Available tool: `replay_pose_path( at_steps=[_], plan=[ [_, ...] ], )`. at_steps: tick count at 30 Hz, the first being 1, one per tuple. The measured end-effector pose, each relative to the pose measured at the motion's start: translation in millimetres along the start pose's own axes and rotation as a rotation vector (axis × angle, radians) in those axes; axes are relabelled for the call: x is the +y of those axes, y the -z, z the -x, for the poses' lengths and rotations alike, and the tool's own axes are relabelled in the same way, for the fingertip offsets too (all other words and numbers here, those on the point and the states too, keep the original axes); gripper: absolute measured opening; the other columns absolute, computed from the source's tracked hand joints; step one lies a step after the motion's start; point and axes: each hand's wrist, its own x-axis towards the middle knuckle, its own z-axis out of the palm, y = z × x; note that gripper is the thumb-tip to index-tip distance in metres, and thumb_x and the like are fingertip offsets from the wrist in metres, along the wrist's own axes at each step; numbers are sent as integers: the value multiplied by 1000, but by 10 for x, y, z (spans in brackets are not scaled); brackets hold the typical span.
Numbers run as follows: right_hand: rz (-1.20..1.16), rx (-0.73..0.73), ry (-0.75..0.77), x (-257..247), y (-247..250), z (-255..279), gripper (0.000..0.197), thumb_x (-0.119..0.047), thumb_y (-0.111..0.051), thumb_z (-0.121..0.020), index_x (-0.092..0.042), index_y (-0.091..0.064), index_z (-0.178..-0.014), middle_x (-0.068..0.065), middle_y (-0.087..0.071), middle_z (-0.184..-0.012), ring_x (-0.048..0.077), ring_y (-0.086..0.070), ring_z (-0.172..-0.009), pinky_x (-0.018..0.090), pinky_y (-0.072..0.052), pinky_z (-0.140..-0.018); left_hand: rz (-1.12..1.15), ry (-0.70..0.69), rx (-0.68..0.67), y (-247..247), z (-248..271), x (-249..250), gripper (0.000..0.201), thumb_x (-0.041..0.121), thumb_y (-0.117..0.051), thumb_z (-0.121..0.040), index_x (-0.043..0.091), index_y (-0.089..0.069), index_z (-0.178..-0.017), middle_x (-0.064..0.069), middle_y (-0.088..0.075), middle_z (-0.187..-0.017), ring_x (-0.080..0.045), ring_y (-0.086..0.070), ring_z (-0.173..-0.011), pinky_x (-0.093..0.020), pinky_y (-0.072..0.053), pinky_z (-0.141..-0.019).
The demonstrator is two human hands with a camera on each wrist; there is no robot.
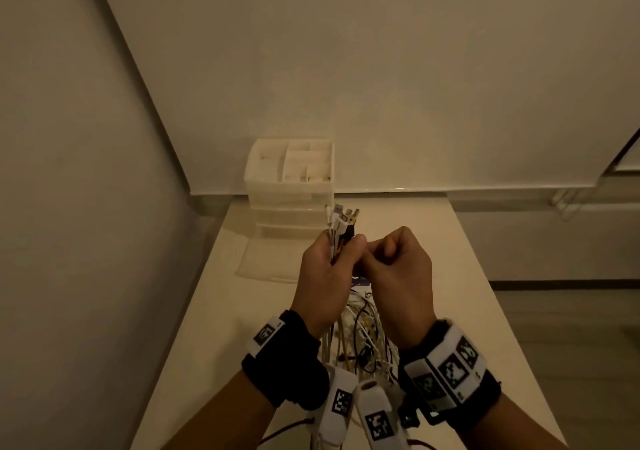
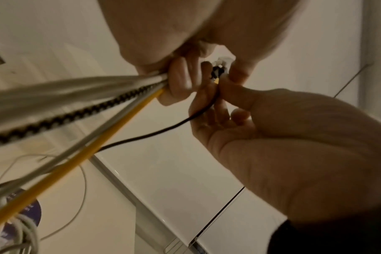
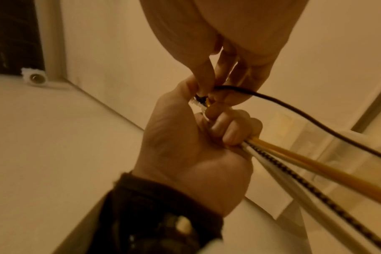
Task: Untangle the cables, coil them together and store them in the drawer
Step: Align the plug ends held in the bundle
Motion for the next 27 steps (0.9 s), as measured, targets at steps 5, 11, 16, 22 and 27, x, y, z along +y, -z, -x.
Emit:
replay_pose_path(
  at_steps=[5,11,16,22,27],
  plan=[
    [236,-86,75,56,57,-43,39,-10,-72,-80,-16,-34,-73,13,-60,-69,32,-62,-63,50,-57,-61,-31,29,70,-39,-44,-69,29,21,-47,-100,9,-48,-74,3,-39,-58,-3,-37,-45,-13,-36,-44],
    [378,-359,135,99,154,-73,31,-3,-65,-83,-20,-40,-90,0,-61,-77,19,-62,-70,44,-56,-65,-83,-45,48,63,-84,-120,43,27,-32,-104,-7,-51,-85,9,-47,-49,-1,-41,-43,-13,-35,-48],
    [397,-700,38,470,216,-112,15,-14,-56,-93,-23,-53,-82,-1,-62,-70,17,-62,-67,37,-53,-67,22,-172,162,249,-184,54,42,38,-33,-103,13,-47,-72,5,-45,-53,-12,-38,-47,-30,-33,-50],
    [391,-660,-38,1080,435,-62,29,-34,-45,-96,-27,-58,-71,1,-61,-65,14,-58,-65,34,-48,-69,185,-246,263,693,-370,440,33,34,-30,-105,17,-38,-78,9,-32,-56,-10,-31,-43,-32,-51,-45],
    [435,-542,-29,1043,391,-260,31,-19,-51,-97,-14,-58,-68,-7,-53,-58,7,-48,-56,28,-42,-59,-196,-297,138,732,-231,313,30,40,-49,-97,18,-48,-77,12,-36,-52,-5,-28,-45,-23,-29,-43]
  ],
)
